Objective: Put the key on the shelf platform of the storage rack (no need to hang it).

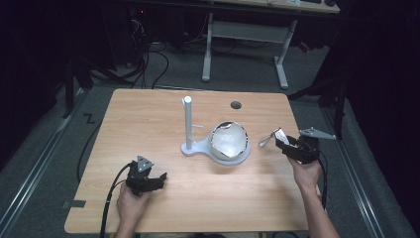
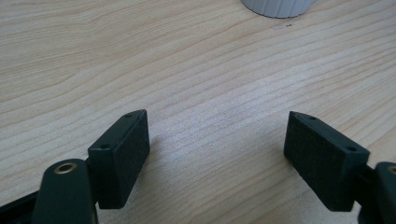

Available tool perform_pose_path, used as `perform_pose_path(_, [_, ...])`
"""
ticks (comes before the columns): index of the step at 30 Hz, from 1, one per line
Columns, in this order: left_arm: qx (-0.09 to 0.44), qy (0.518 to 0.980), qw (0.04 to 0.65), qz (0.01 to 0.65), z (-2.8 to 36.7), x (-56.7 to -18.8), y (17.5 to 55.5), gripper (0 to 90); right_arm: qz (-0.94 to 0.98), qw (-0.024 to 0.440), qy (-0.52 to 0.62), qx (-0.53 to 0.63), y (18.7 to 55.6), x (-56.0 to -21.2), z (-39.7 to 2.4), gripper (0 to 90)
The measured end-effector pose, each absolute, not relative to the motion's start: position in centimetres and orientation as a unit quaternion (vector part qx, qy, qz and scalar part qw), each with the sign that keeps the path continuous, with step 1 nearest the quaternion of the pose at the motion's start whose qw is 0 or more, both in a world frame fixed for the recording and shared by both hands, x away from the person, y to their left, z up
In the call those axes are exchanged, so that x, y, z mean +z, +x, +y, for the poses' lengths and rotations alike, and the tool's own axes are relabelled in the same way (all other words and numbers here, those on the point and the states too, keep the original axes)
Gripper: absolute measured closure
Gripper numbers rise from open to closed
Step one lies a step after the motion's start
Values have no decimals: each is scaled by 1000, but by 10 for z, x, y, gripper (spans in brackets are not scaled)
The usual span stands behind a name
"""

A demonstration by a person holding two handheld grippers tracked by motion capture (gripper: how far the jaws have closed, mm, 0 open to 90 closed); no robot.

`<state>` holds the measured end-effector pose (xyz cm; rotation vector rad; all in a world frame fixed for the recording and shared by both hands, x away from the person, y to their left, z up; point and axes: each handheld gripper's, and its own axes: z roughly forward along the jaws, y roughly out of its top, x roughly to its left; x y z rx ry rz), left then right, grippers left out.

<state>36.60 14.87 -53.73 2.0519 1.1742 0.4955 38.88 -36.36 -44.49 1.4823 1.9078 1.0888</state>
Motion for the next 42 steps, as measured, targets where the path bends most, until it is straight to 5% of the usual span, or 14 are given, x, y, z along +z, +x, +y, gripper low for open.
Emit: perform_pose_path(42, [192, 794, 355, 454, 149, -537, 366, 228, 727, 224, 466, 452, 340, -402, -339, 503])
